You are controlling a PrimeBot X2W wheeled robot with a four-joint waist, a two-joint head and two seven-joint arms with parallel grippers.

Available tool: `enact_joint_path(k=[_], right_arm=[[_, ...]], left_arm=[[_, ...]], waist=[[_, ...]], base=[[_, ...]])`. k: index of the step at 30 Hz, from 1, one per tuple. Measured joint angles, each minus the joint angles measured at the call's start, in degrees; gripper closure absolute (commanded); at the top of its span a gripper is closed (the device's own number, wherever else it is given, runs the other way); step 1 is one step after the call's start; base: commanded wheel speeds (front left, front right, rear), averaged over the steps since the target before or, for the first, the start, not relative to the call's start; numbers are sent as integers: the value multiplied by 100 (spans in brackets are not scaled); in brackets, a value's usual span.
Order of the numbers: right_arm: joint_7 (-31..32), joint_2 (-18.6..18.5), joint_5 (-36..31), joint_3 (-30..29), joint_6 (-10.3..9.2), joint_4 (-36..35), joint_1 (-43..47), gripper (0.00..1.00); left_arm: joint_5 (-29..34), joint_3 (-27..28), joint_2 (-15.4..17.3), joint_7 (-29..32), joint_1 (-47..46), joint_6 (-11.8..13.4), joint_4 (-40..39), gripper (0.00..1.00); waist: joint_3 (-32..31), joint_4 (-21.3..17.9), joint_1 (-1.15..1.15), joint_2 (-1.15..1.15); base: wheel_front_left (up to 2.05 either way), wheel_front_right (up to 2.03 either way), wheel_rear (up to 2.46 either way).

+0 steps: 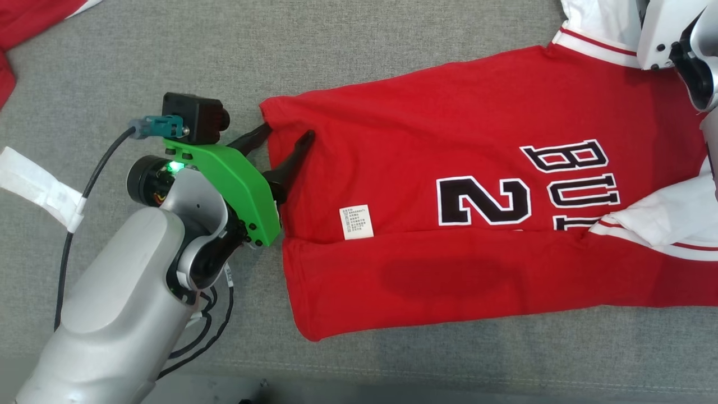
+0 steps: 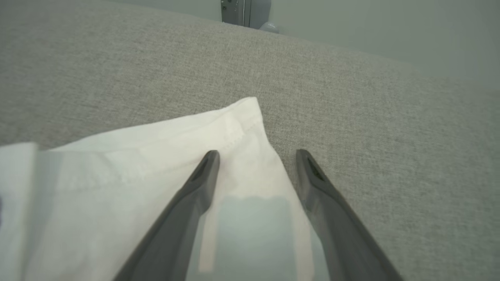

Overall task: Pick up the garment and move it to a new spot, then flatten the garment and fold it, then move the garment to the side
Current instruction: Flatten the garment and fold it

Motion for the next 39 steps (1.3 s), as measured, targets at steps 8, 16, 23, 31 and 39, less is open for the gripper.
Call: enact_joint_path(k=[8, 16, 23, 31, 39], right_arm=[[-358, 22, -94, 135, -1, 372, -220, 0], [-603, 135, 54, 365, -8, 669, -364, 100], [-884, 107, 363, 568, -3, 784, -394, 100], [-1338, -57, 998, 751, -3, 387, -413, 100], [-1510, -411, 2073, 1109, -3, -877, 495, 100]], left_arm=[[34, -34, -94, 14, -281, -30, 234, 0], [40, -130, -181, 34, -417, -194, 376, 100], [31, -21, -226, -322, -398, -230, 466, 100], [-10, 172, -91, -573, -346, -197, 370, 100], [-30, 188, 182, -615, 198, -97, -271, 100]], waist=[[72, -26, 0, 0], [95, 17, 0, 0], [-28, -11, 0, 0], [-249, -164, 0, 0], [-546, -401, 0, 0]], base=[[0, 0, 0], [0, 0, 0], [0, 0, 0], [0, 0, 0], [0, 0, 0]])
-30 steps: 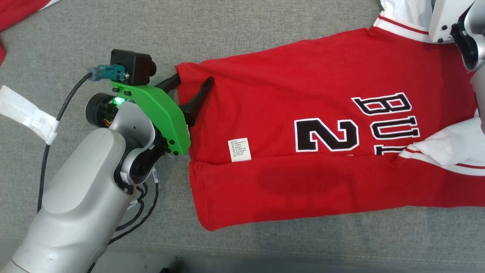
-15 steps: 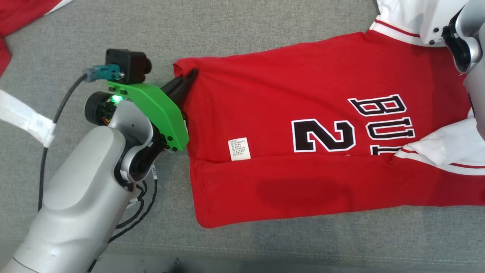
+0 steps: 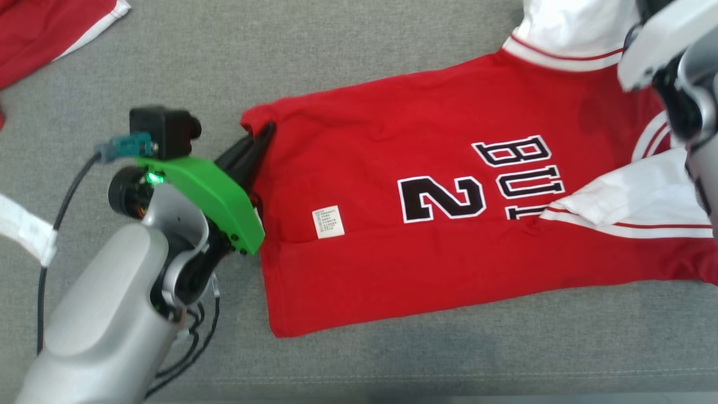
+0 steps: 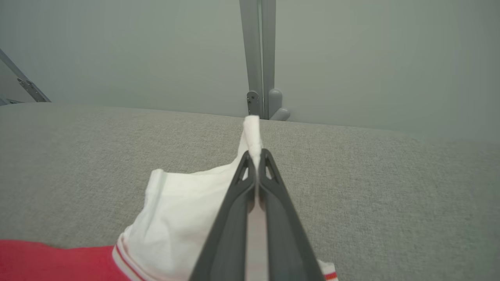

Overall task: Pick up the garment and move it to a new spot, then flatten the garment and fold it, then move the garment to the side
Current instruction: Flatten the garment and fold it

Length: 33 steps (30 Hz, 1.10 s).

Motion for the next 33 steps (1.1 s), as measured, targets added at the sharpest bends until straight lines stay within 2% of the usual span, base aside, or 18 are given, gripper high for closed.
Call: enact_joint_path(k=[7, 12, 18, 24, 25, 26, 27, 28, 29, 30, 33], right_arm=[[-38, -196, 580, 0, -1, -1281, 1646, 100], [20, -141, 633, -397, -1, -1993, 2732, 100], [66, 78, 579, -971, -1, -2432, 3349, 100], [274, 401, 397, -1194, -1, -2582, 3892, 100], [301, 437, 353, -1224, -1, -2549, 3918, 96], [353, 445, 274, -1226, -1, -2499, 3940, 51], [383, 444, 183, -1227, -1, -2453, 3955, 0], [417, 438, 93, -1234, -1, -2413, 3957, 0], [455, 422, 5, -1234, -1, -2402, 3960, 0], [500, 399, -34, -1232, -1, -2408, 3960, 0], [754, 290, 3, -1210, -1, -2562, 3958, 0]], left_arm=[[-243, 123, 399, -120, 1158, 358, -938, 100], [-587, 290, 611, -172, 2150, 711, -1613, 100], [-645, 272, 621, -252, 2561, 861, -1664, 100], [-710, 270, 604, -274, 2742, 912, -1558, 100], [-721, 268, 606, -271, 2758, 926, -1536, 100], [-721, 267, 609, -271, 2765, 949, -1495, 100], [-719, 269, 620, -272, 2771, 965, -1452, 97], [-703, 263, 633, -272, 2789, 984, -1421, 72], [-677, 255, 644, -282, 2811, 1003, -1399, 14], [-641, 258, 657, -333, 2830, 1027, -1371, 0], [-504, 278, 770, -586, 2952, 993, -1390, 0]], waist=[[-359, -290, 0, 0], [-578, -628, 0, 0], [-780, -817, 0, 0], [-871, -893, 0, 0], [-864, -895, 0, 0], [-861, -895, 0, 0], [-861, -896, 0, 0], [-862, -895, 0, 0], [-865, -894, 0, 0], [-872, -892, 0, 0], [-898, -909, 0, 0]], base=[[0, 0, 0], [0, 0, 0], [0, 0, 0], [0, 0, 0], [0, 0, 0], [0, 0, 0], [0, 0, 0], [0, 0, 0], [0, 0, 0], [0, 0, 0], [0, 0, 0]])
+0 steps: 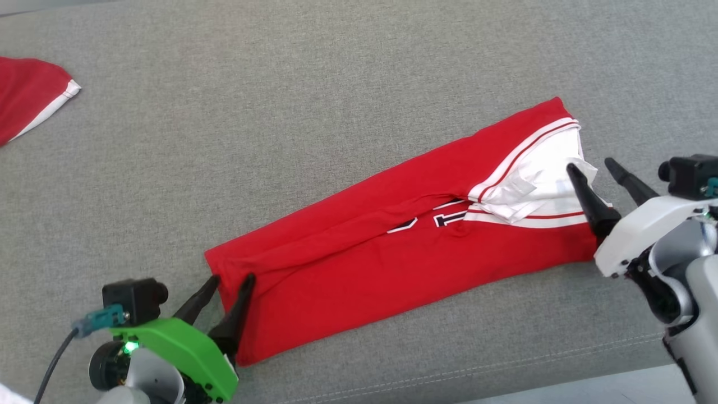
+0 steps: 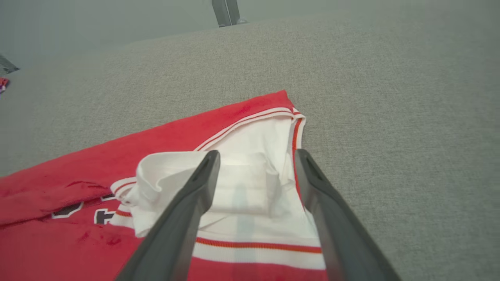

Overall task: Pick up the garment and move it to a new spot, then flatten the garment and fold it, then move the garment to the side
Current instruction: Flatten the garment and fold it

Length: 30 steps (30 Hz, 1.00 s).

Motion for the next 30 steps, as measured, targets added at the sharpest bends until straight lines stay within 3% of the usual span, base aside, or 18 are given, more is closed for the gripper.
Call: enact_joint_path(k=[2, 7, 12, 15, 22, 28, 30], right_arm=[[82, -79, 83, -138, 2, -178, -46, 0], [589, -256, -15, -620, 0, -233, -428, 0], [1151, -119, -227, -598, -1, -26, -595, 0], [1273, -24, -376, -492, 0, 180, -586, 0], [1486, -56, -610, -469, 0, 545, -358, 0], [1602, -62, -781, -501, 0, 834, -264, 0], [1603, -10, -810, -544, 1, 1001, -309, 0]], left_arm=[[98, 43, 40, -229, 157, 10, -81, 0], [428, 318, -3, -1025, 472, 366, -330, 0], [1013, 486, -233, -1886, 497, 682, -214, 0], [1146, 512, -490, -2075, 489, 697, -55, 0], [1803, 772, -912, -2172, 541, 480, 160, 0], [2181, 1238, -1278, -2194, 631, 89, 265, 0], [2404, 1471, -1444, -2194, 644, -171, 408, 0]], waist=[[-19, -31, 0, 0], [-54, -67, 0, 0], [-53, 61, 0, 0], [-46, 168, 0, 0], [-32, 421, 0, 0], [52, 526, 0, 0], [97, 567, 0, 0]], base=[[0, 0, 0], [0, 0, 0], [0, 0, 0], [0, 0, 0], [0, 0, 0], [0, 0, 0], [0, 0, 0]])
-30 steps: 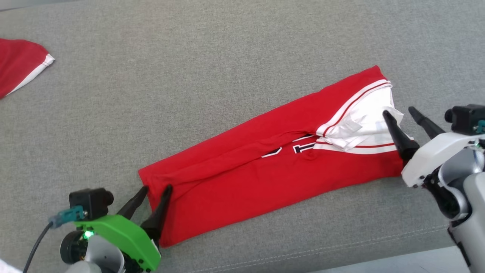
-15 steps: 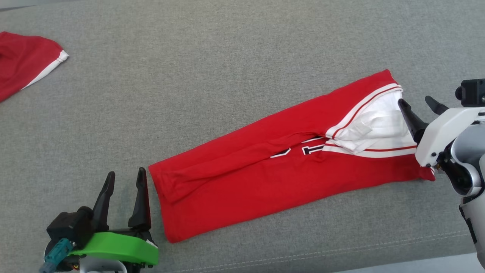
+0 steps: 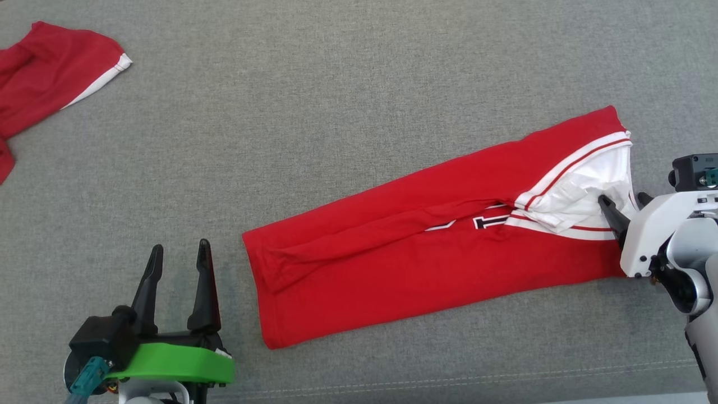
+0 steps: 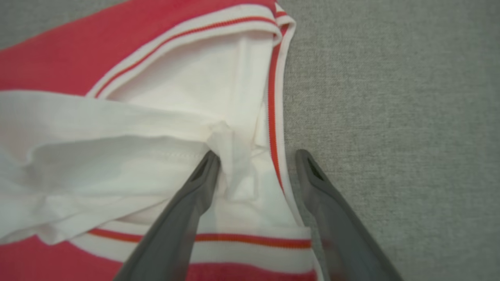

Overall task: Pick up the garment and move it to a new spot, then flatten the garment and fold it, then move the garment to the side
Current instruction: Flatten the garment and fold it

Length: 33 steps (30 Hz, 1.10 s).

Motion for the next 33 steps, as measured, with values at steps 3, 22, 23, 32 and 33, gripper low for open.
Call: enact_joint_path(k=[3, 22, 23, 32, 33], right_arm=[[8, 20, 9, 7, 3, 108, -49, 0], [41, -849, 1343, -657, 4, 980, -187, 100], [24, -951, 1332, -822, 4, 1027, -192, 100], [132, -1114, 1258, -1023, -1, 25, -58, 100], [185, -1039, 1296, -864, -1, -210, 5, 100]], left_arm=[[94, 121, -108, 0, -1, -147, 110, 0], [788, 962, -856, 0, 211, -1087, 786, 0], [815, 990, -877, 0, 222, -1116, 809, 0], [1039, 1294, -1048, -1, 461, -1259, 925, 0], [1058, 1307, -1060, 0, 485, -1281, 938, 0]], waist=[[15, 25, 0, 0], [-388, -114, 0, 0], [-416, -125, 0, 0], [-678, -225, 0, 0], [-698, -254, 0, 0]], base=[[0, 0, 0], [0, 0, 0], [0, 0, 0], [0, 0, 0], [0, 0, 0]])
